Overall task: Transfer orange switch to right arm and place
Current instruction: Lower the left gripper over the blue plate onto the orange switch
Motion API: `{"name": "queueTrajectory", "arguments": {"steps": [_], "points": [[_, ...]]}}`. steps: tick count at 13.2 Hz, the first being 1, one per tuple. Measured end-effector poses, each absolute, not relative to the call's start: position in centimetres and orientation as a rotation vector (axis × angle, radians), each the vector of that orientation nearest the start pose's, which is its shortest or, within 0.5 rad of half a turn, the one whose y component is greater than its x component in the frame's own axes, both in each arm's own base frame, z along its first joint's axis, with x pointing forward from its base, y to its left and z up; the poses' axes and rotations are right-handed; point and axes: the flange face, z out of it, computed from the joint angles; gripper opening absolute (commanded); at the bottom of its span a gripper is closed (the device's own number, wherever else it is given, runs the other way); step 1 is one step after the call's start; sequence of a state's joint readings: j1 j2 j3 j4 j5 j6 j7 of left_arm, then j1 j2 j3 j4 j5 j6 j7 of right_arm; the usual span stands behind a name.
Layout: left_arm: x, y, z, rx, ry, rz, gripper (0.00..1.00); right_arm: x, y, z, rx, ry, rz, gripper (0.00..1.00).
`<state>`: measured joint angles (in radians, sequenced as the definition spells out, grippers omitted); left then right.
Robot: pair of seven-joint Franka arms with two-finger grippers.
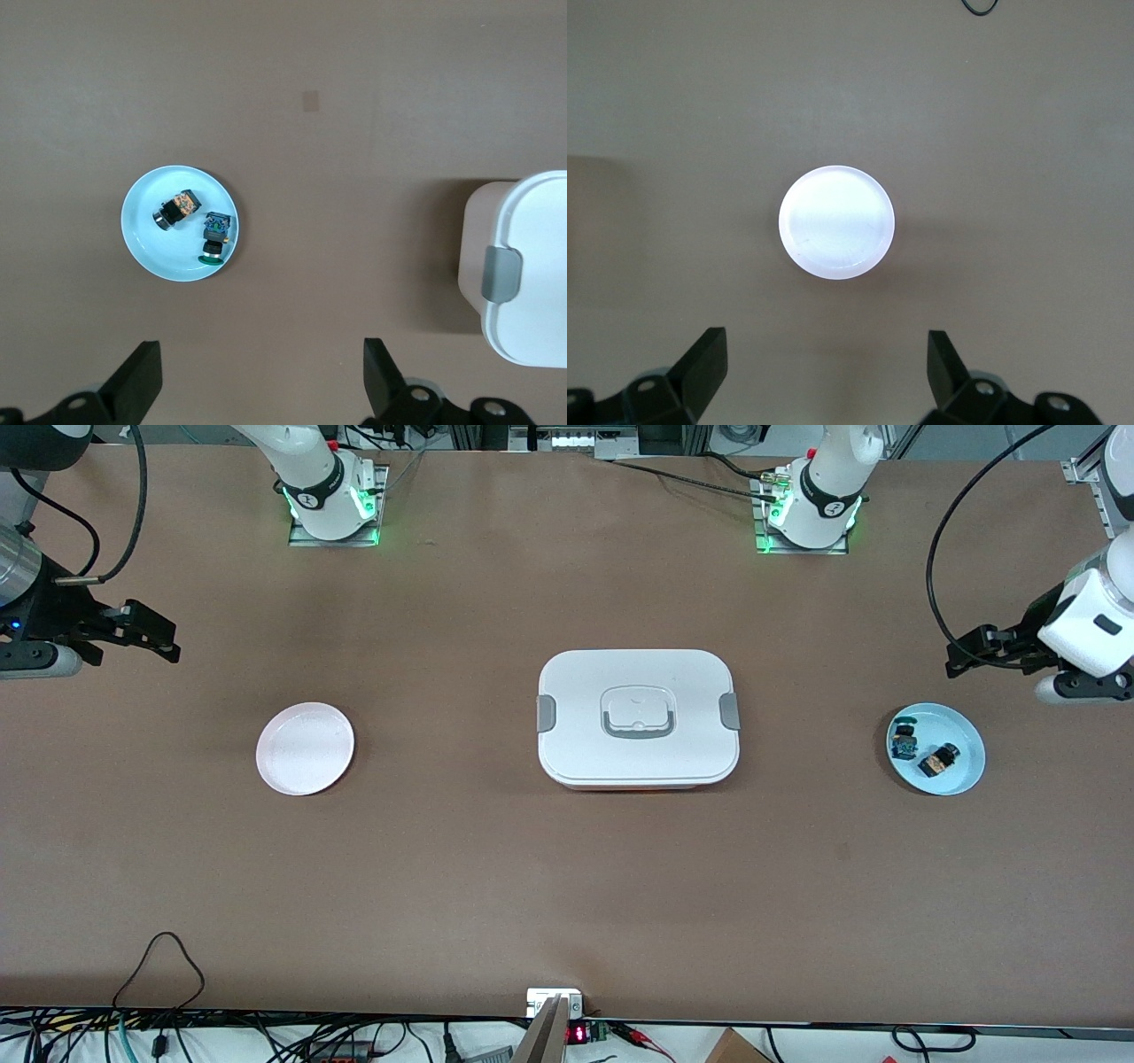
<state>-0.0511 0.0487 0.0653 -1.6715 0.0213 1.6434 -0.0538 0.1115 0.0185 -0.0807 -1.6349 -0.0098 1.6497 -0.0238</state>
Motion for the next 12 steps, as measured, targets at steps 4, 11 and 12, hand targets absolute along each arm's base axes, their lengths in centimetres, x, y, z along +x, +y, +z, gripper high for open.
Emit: {"name": "queueTrajectory", "arguments": {"steps": [4,11,12], "points": [[58.5,6.5,49.6,-3.089,-0.251,0.301,1.00,56.5,1.7,59.0,-3.152,-0.087,0.007,1.00],[61.2,12.5,38.4,-2.985,-0.765,0.227,1.00,56.5,1.7,59.0,-3.152,-0.087,0.007,1.00],[60.8,13.6,36.4,-2.983,-0.793,0.180,1.00,56.5,1.7,59.0,-3.152,-0.087,0.007,1.00]]}}
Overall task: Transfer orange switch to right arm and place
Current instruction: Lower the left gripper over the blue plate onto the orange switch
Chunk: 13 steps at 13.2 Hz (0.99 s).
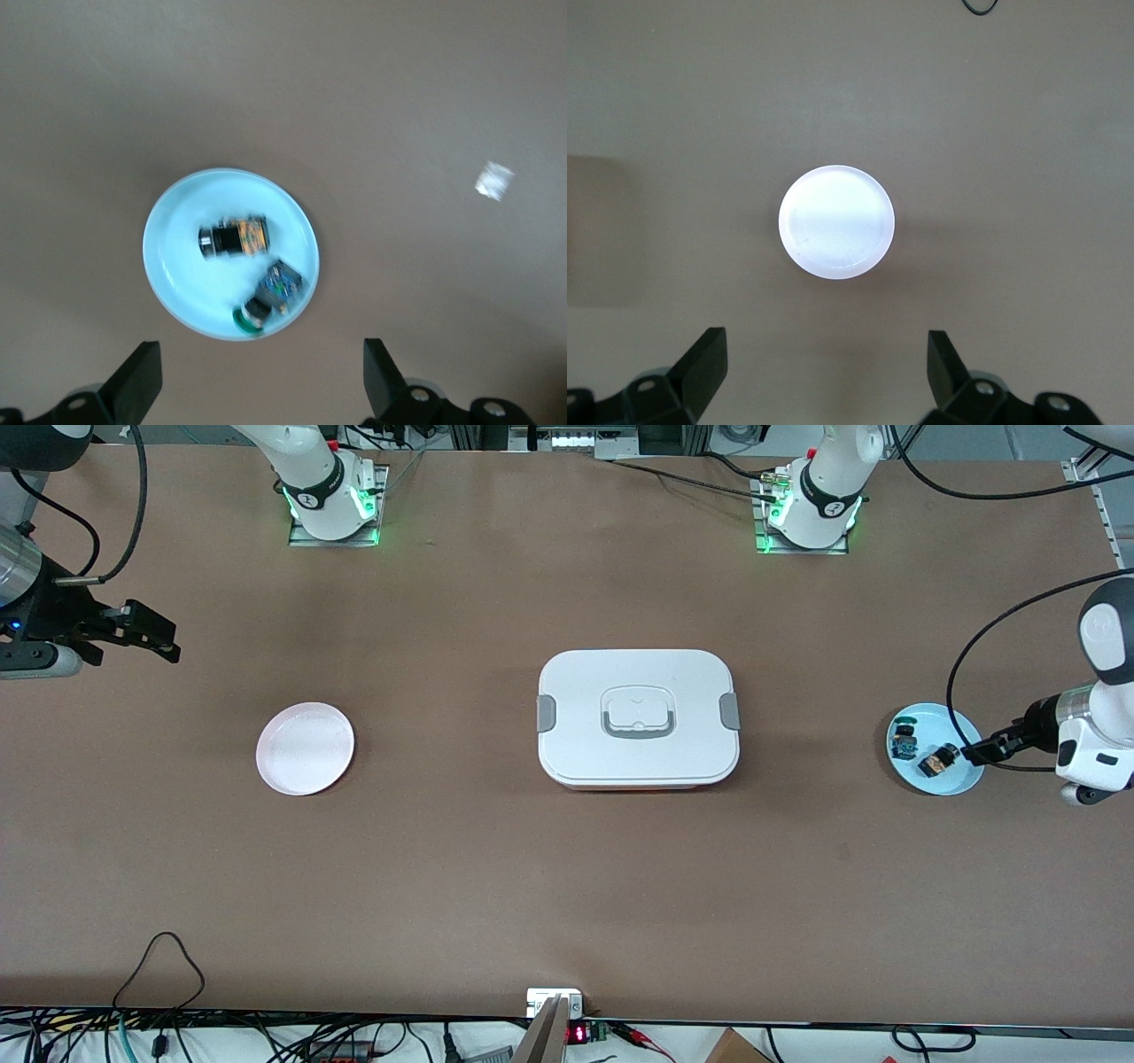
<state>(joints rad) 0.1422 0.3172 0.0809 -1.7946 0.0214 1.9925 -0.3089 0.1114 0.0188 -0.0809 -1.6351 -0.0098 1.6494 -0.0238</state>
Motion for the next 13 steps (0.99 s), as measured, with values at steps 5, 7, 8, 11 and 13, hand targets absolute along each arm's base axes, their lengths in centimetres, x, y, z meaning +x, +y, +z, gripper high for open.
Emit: {"name": "queueTrajectory", "arguments": {"steps": [5,7,8,11,13], "points": [[59.7,15.9,27.9,-2.977,-0.843,0.047,0.98,56.5,1.7,59.0,-3.152,-0.087,0.008,1.00],[59.6,16.1,25.4,-2.972,-0.845,0.078,0.97,56.5,1.7,59.0,-3.152,-0.087,0.008,1.00],[59.4,16.2,24.4,-2.969,-0.848,0.099,0.97,56.5,1.7,59.0,-3.152,-0.087,0.008,1.00],[59.0,16.9,22.5,-2.961,-0.864,0.131,0.97,56.5,1.7,59.0,-3.152,-0.087,0.009,1.00],[58.5,17.7,21.5,-2.957,-0.881,0.127,0.98,56.6,1.7,58.9,-3.152,-0.087,0.011,1.00]]}}
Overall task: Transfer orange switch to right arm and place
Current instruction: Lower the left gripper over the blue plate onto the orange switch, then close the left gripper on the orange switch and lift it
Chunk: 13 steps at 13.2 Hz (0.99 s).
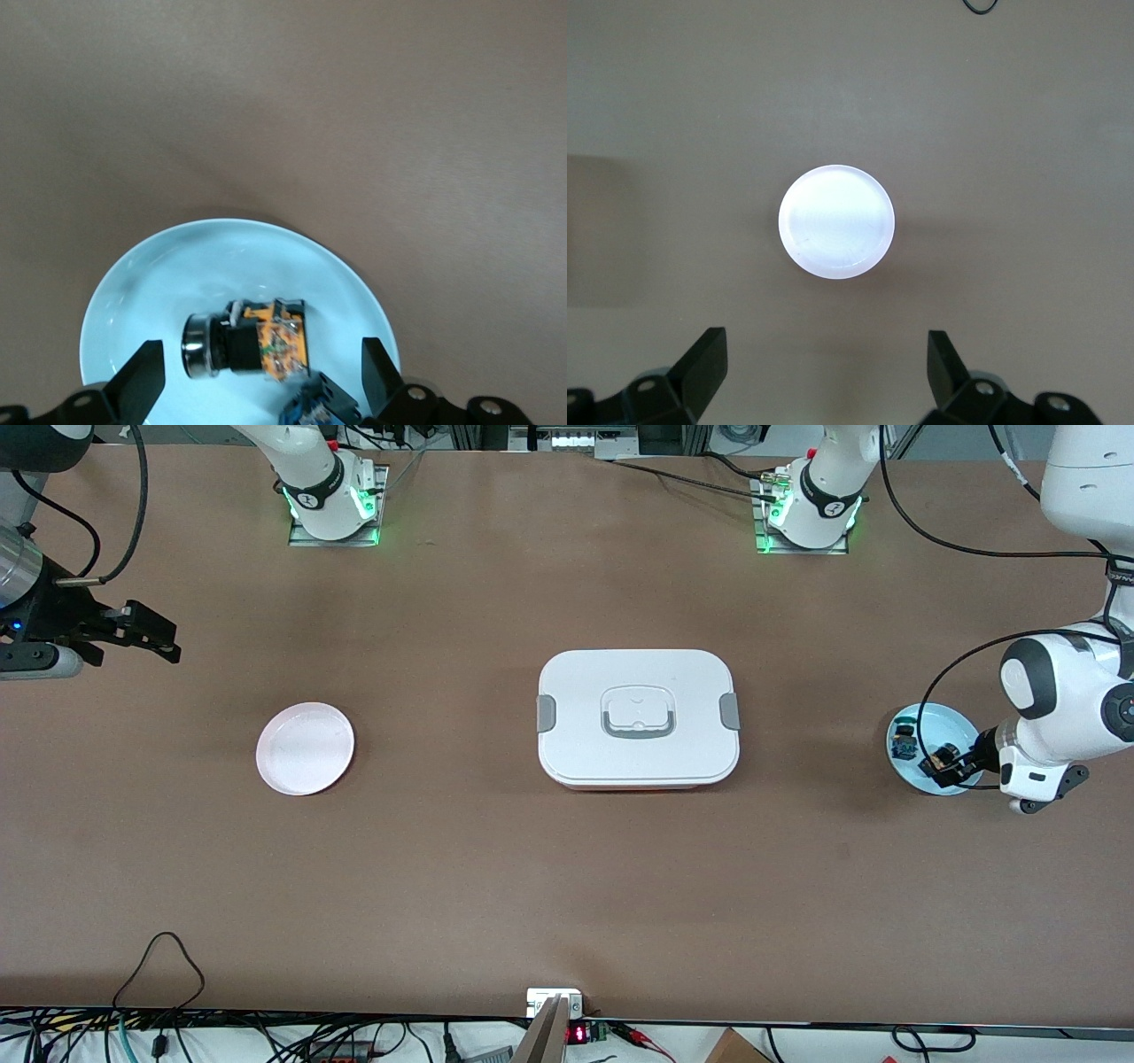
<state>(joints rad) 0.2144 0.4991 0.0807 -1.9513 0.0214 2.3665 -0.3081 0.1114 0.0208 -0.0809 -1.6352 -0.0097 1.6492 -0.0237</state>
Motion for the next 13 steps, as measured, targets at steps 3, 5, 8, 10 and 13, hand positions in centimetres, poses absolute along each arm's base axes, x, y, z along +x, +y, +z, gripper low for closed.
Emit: {"name": "queueTrajectory", "arguments": {"steps": [3,5,8,10,13], "points": [[57.1,18.7,19.6,-2.951,-0.910,0.085,0.98,56.6,1.7,58.9,-3.152,-0.087,0.011,1.00],[56.7,18.6,18.7,-2.952,-0.909,0.084,0.98,56.6,1.7,58.9,-3.152,-0.087,0.012,1.00],[56.4,18.4,18.3,-2.953,-0.907,0.099,0.80,56.6,1.7,58.8,-3.152,-0.087,0.013,1.00],[56.2,18.3,17.8,-2.952,-0.906,0.114,0.53,56.6,1.7,58.8,-3.152,-0.087,0.013,1.00],[56.2,18.2,17.4,-2.953,-0.903,0.118,0.38,56.6,1.7,58.8,-3.152,-0.087,0.013,1.00]]}}
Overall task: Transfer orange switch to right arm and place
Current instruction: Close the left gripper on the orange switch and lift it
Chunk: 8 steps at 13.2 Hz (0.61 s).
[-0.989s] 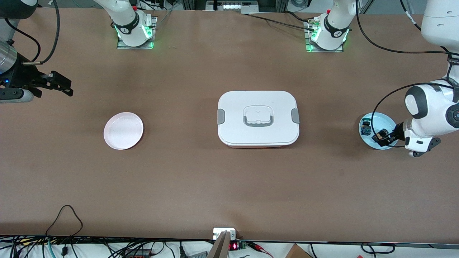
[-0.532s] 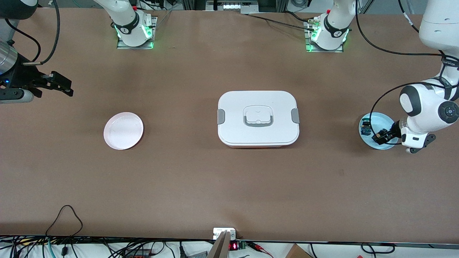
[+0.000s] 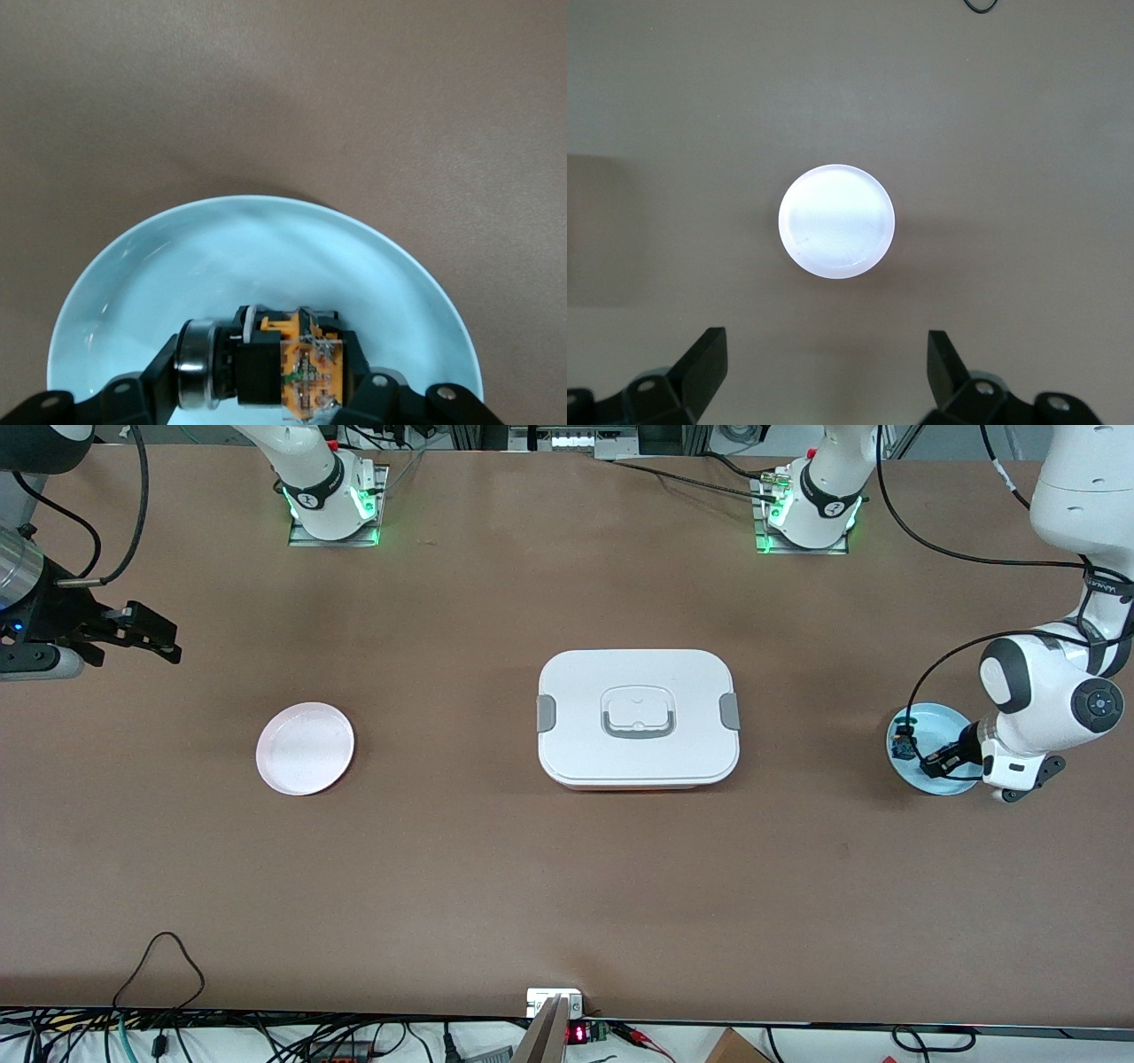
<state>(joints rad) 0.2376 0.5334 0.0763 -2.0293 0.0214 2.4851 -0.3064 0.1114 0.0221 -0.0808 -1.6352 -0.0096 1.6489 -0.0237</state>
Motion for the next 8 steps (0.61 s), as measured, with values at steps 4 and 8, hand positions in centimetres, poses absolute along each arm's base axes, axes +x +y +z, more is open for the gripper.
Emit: {"name": "queueTrajectory", "arguments": {"steps": [4,8], "points": [[57.1,18.0,18.6,-2.975,-0.843,0.091,0.38,56.6,1.7,58.8,-3.152,-0.087,0.013,1.00],[60.2,18.3,26.5,-3.067,-0.480,0.145,0.38,56.6,1.7,58.8,-3.152,-0.087,0.013,1.00]]}}
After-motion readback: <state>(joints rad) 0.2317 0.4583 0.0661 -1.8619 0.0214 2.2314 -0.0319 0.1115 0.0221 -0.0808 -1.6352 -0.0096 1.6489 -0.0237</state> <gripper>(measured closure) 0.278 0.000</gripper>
